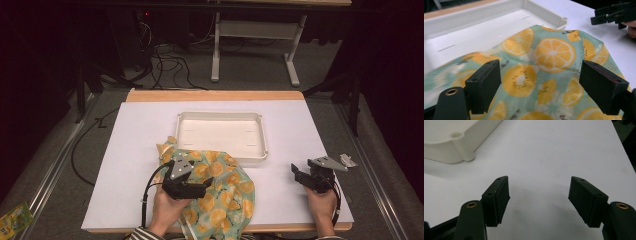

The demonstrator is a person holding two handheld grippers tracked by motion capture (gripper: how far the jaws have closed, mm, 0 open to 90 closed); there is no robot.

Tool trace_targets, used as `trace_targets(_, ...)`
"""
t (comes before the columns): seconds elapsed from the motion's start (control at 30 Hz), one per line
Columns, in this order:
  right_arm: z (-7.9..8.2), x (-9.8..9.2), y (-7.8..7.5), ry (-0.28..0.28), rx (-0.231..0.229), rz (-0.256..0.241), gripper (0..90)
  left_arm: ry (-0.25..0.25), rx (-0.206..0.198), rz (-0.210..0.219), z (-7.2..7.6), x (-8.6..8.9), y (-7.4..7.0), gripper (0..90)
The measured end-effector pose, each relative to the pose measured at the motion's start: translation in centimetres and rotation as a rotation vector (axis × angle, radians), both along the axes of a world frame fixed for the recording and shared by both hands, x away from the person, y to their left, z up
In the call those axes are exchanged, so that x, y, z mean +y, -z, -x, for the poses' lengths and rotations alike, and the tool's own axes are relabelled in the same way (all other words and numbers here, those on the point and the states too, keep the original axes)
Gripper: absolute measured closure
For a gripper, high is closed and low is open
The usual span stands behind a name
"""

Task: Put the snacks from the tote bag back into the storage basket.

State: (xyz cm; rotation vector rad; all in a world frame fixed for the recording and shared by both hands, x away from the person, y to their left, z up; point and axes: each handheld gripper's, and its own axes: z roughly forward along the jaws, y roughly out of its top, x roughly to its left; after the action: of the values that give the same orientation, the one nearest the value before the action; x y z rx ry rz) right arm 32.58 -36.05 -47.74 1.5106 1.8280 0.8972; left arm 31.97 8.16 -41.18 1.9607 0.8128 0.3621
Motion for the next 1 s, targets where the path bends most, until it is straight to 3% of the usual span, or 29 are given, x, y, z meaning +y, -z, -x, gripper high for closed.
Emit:
trace_targets(0.1, 0.1, 0.1, 0.0, 0.007, -0.010, -0.001, 33.5, -0.013, -0.011, 0.005, 0.1, 1.1, -0.3, 19.2)
trace_targets(0.27, 0.0, 0.0, 0.0, 0.011, -0.009, 0.001, 33.5, -0.093, -0.039, -0.001, 0.7, 4.3, -1.2, 20.2)
trace_targets(0.43, 0.0, 0.0, 0.0, 0.009, -0.008, -0.005, 33.5, -0.133, -0.046, -0.007, 1.1, 6.1, -1.4, 22.3)
trace_targets(0.6, 0.1, -0.1, 0.0, 0.018, -0.015, -0.003, 34.6, -0.154, 0.002, 0.015, 0.8, 7.9, -0.1, 29.1)
trace_targets(1.0, 0.1, -0.1, 0.0, 0.031, -0.016, -0.001, 34.7, -0.192, 0.029, 0.002, 1.7, 9.6, 1.8, 29.7)
